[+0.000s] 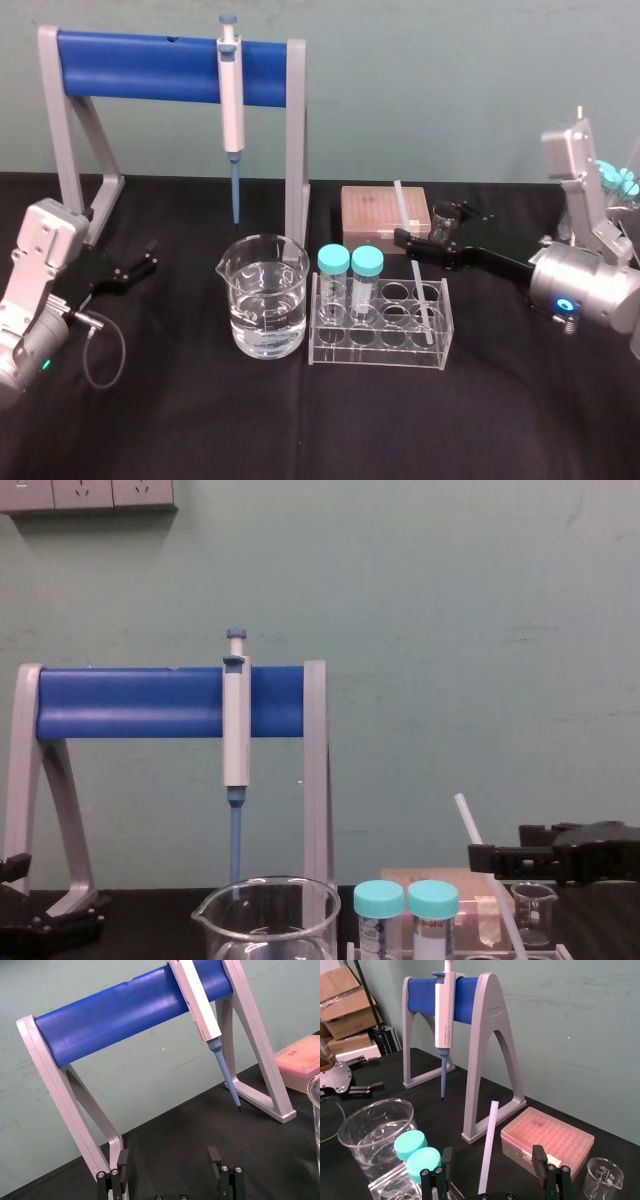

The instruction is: Pick up the stirring rod with one hand, then place it down.

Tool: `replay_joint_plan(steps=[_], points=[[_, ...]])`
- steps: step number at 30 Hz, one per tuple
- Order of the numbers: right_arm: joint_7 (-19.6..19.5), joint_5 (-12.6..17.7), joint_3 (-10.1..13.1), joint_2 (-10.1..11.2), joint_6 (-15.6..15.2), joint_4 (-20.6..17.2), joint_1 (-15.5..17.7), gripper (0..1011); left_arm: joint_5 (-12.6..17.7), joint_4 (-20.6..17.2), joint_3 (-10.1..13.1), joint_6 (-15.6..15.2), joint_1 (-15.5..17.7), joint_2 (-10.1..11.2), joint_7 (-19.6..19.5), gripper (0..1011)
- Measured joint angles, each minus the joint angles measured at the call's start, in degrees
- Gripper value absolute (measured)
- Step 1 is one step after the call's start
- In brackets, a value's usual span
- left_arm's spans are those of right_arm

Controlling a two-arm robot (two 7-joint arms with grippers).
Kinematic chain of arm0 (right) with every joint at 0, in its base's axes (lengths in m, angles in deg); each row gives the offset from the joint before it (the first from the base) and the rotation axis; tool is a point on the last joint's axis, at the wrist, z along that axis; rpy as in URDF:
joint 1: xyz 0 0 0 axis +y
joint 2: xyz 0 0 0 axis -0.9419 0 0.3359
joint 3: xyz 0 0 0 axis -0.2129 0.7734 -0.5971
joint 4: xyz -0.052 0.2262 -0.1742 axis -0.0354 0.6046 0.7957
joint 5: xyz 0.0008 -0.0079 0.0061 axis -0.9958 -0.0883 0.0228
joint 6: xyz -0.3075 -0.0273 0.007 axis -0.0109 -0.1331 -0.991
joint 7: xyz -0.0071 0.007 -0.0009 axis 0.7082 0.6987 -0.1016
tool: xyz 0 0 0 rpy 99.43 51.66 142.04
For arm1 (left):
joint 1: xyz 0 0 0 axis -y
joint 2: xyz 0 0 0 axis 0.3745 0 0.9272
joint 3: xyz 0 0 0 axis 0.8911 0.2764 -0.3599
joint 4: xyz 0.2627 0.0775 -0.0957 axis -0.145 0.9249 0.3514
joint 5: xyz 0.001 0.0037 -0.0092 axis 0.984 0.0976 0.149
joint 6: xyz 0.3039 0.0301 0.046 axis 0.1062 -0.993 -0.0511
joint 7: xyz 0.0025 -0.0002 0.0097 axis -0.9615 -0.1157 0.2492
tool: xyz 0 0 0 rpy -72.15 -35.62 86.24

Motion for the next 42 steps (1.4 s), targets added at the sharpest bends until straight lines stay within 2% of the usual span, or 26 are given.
replay_joint_plan(steps=[3,12,30,36,42], points=[[-0.04,-0.06,-0.53,-1.16,-0.39,1.46,-1.18,1000,0.00,0.00,0.00,-0.01,0.00,0.00,0.00,1000],[0.26,-0.11,-1.50,-2.82,-0.91,3.98,-3.07,1000,0.00,0.00,0.00,0.00,0.00,0.00,0.00,1000],[0.46,-0.34,-2.04,-3.14,-1.26,4.55,-3.51,997,0.00,0.00,0.00,0.00,0.00,0.00,0.00,1000],[0.45,-0.26,-1.98,-3.12,-1.24,4.51,-3.49,883,0.00,0.00,0.01,0.00,0.00,0.00,0.00,1001],[0.43,-0.23,-1.94,-3.09,-1.22,4.48,-3.45,707,0.00,0.00,0.00,0.00,0.00,0.00,0.00,1000]])
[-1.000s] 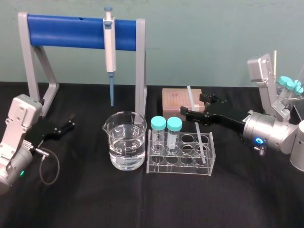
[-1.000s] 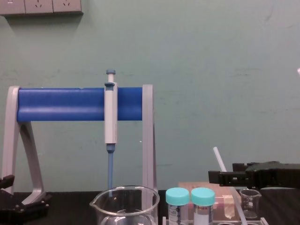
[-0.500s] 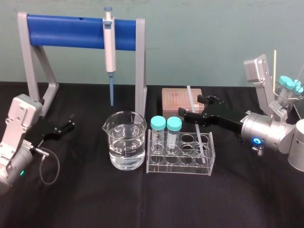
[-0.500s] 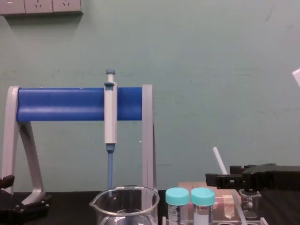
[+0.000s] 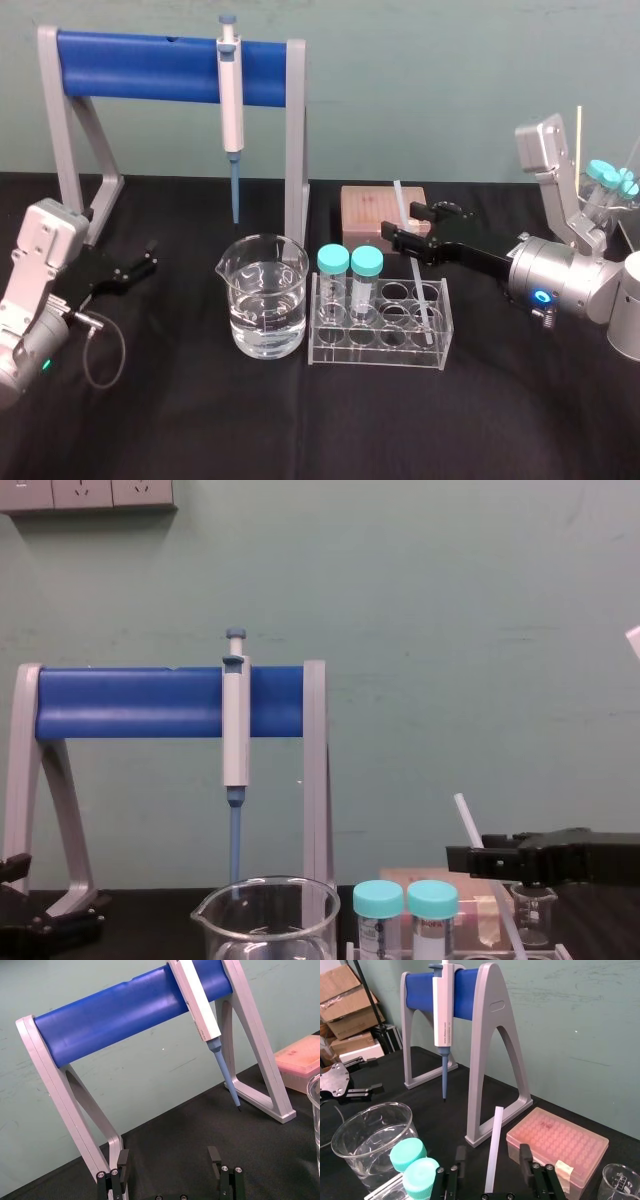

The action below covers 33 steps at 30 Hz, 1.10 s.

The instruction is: Pick up the stirring rod with one hand, then place it down.

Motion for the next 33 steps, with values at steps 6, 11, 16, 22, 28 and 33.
replay_joint_plan(steps=[6,11,16,22,28,33], points=[[-0.01,0.03,0.04,0.00,0.03,-0.02,0.03,507,0.00,0.00,0.00,0.00,0.00,0.00,0.00,1000],[-0.01,0.05,0.06,0.00,0.04,-0.02,0.03,343,0.00,0.00,0.00,0.00,0.00,0.00,0.00,1000],[-0.01,0.07,0.07,0.01,0.05,-0.02,0.03,201,0.00,0.00,0.00,0.00,0.00,0.00,0.00,1000],[-0.01,0.08,0.07,0.00,0.05,-0.02,0.03,78,0.00,0.00,0.00,0.00,0.00,0.00,0.00,1001],[-0.01,0.08,0.06,0.00,0.05,-0.01,0.03,78,0.00,0.00,0.00,0.00,0.00,0.00,0.00,1000],[-1.01,0.01,0.75,-0.25,1.74,-0.27,0.78,78,0.00,0.00,0.00,0.00,0.00,0.00,0.00,1000]])
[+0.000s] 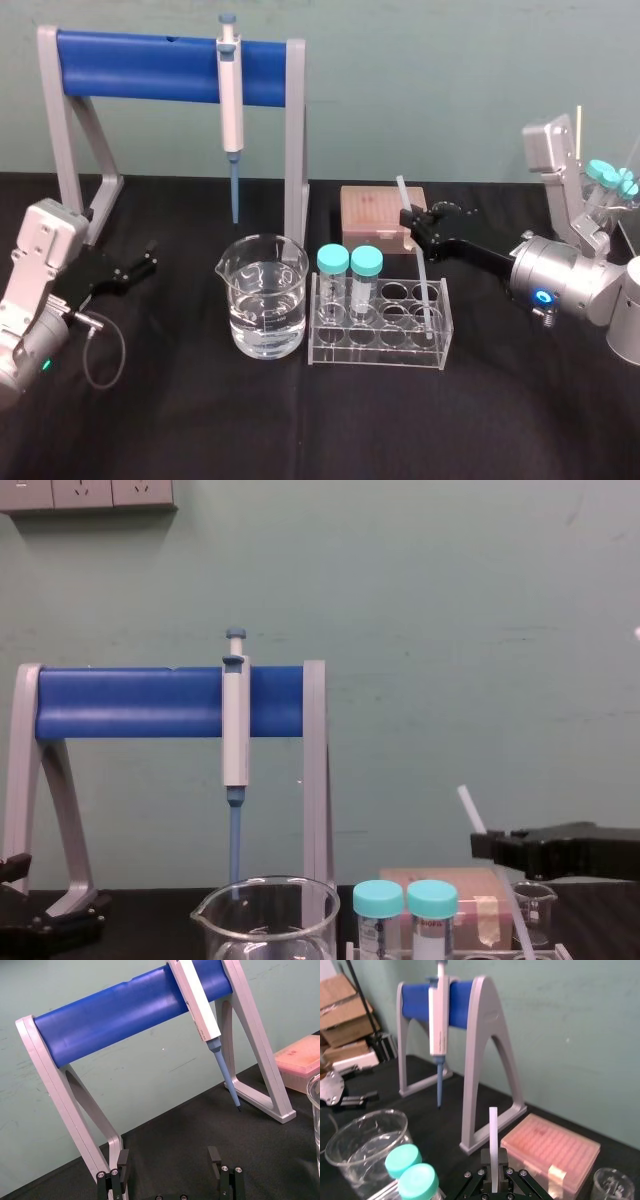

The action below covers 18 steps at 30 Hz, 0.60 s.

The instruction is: Pick up the stirring rod with one hand, then place it down.

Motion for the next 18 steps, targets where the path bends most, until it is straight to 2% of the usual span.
replay_joint_plan(steps=[7,18], points=[[-2.41,-1.04,2.33,-1.04,6.14,-1.29,2.24,78,0.00,0.00,0.00,0.00,0.00,0.00,0.00,1000],[-2.14,-0.34,5.29,-2.08,9.70,-3.06,4.44,78,0.00,0.00,0.00,0.00,0.00,0.00,0.00,1000]])
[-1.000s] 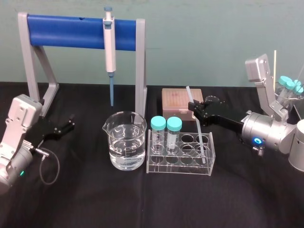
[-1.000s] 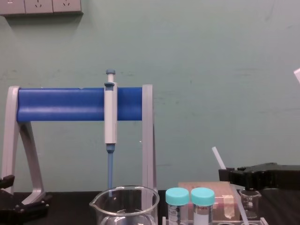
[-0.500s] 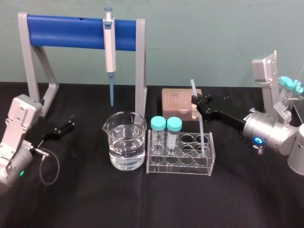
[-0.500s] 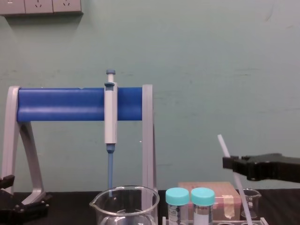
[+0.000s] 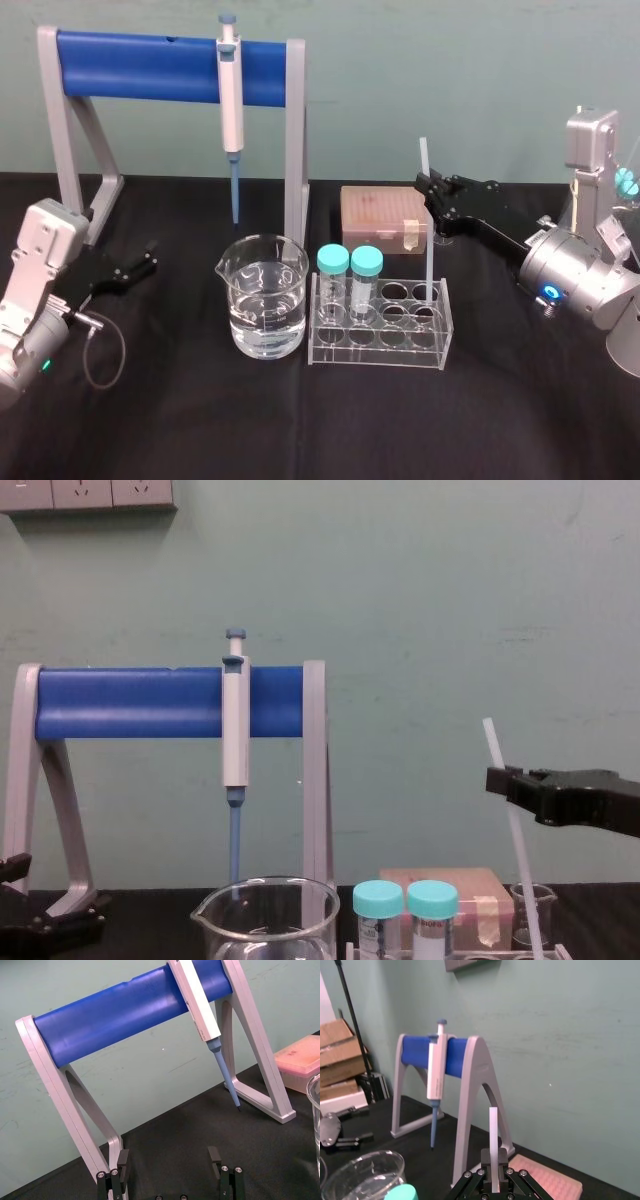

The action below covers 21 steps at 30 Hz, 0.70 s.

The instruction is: Pick up the stirring rod with one hand, then place it down.

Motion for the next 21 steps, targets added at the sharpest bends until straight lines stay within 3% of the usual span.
replay_joint_plan(steps=[14,21], points=[[0.23,4.80,3.49,-0.26,-0.75,-5.53,1.89,78,0.00,0.00,0.00,0.00,0.00,0.00,0.00,1000],[-0.76,4.87,5.29,0.22,3.09,-8.84,3.06,78,0.00,0.00,0.00,0.00,0.00,0.00,0.00,1000]])
